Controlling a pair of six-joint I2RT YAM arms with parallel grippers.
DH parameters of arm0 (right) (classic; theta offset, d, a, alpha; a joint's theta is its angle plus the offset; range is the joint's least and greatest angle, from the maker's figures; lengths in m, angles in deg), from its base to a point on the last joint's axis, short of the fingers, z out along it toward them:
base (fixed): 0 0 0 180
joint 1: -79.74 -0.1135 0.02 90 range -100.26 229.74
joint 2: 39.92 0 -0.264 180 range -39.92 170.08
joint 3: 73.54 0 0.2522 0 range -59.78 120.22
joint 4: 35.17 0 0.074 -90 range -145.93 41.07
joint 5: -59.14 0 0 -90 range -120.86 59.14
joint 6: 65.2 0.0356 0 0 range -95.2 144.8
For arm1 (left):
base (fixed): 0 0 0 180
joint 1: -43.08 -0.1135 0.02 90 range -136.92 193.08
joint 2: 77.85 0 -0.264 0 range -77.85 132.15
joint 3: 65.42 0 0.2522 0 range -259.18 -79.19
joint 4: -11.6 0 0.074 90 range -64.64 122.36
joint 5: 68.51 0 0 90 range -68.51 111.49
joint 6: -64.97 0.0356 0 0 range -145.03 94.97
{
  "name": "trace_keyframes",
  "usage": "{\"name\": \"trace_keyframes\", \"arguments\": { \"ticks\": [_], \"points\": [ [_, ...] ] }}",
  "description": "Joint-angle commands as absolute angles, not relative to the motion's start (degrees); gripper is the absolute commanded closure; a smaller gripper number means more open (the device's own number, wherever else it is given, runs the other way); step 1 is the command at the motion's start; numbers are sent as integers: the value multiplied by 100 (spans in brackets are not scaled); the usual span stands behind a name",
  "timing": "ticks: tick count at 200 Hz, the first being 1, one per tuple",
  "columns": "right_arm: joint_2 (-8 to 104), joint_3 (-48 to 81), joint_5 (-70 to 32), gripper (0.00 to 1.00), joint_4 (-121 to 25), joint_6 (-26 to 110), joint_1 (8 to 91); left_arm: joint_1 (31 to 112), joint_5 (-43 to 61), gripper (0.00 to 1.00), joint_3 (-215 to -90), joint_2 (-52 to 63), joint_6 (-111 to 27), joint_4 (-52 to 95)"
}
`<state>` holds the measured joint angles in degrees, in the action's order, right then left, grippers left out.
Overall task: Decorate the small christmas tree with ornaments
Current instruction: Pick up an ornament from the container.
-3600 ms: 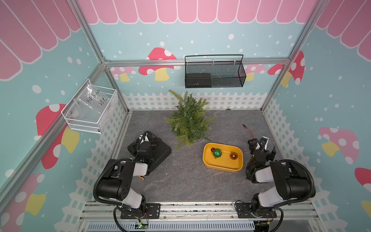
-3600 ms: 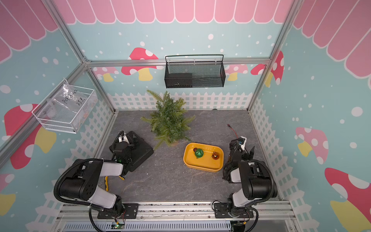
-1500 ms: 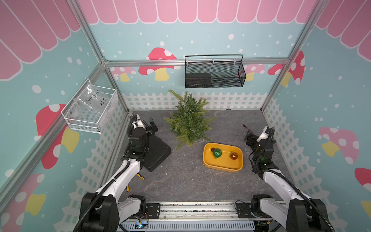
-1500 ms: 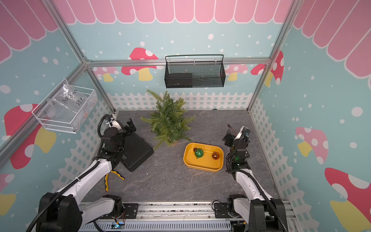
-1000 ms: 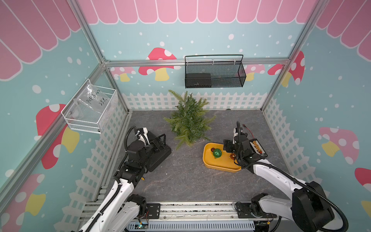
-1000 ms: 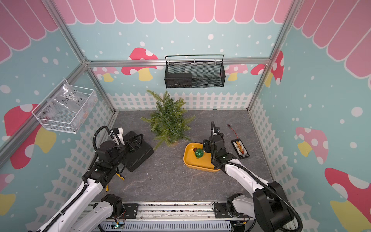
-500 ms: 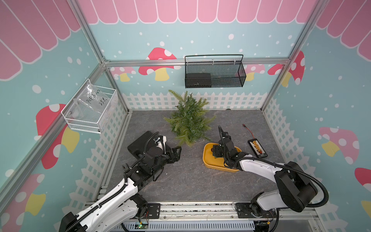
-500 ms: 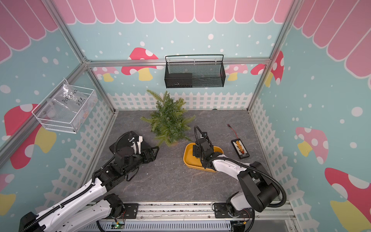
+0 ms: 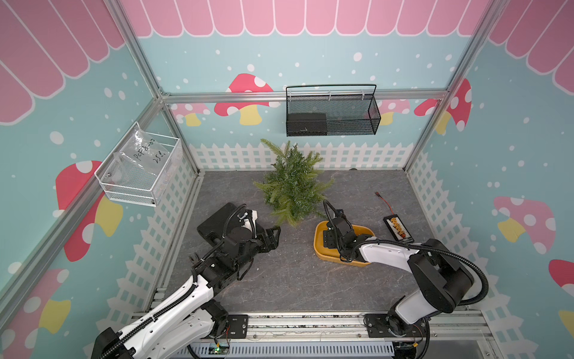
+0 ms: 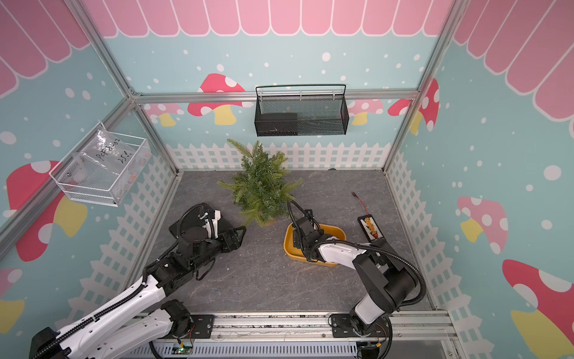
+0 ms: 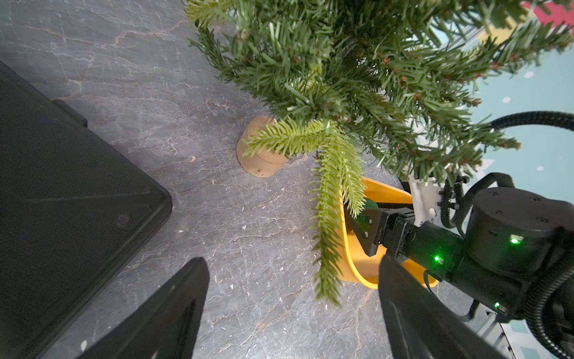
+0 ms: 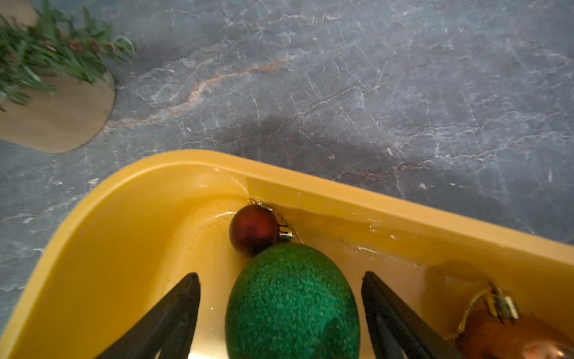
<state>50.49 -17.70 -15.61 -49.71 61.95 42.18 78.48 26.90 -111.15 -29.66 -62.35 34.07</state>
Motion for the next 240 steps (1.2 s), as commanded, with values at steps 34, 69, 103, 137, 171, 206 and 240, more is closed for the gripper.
{"name": "trace_keyframes", "arguments": {
  "ticks": [34, 69, 103, 137, 171, 206, 240],
  "points": [
    [5248, -1680, -1906, 23, -5137, 6382, 4180, 7871, 2791, 13, -11127, -3019, -6369, 3344],
    [4981, -1829, -1944, 23, -5211, 6439, 4185, 7875, 2753, 13, -11109, -2996, -6394, 3301],
    [4782, -1854, -1851, 41, -5278, 6371, 4185, 7876, 2695, 13, -11061, -2929, -6452, 3162],
    [4324, -1882, -1676, 45, -5351, 6193, 4194, 7884, 2582, 14, -11122, -2841, -6444, 3120],
    [3517, -1732, -1009, 45, -5476, 5518, 4220, 7900, 2347, 13, -11298, -2741, -6388, 3055],
    [2722, -1217, -364, 45, -6135, 4843, 4265, 7905, 1941, 13, -11645, -2528, -6254, 2900],
    [2209, -653, 349, 46, -6391, 4557, 4296, 7904, 1418, 15, -12007, -2329, -6181, 2615]
  ]
}}
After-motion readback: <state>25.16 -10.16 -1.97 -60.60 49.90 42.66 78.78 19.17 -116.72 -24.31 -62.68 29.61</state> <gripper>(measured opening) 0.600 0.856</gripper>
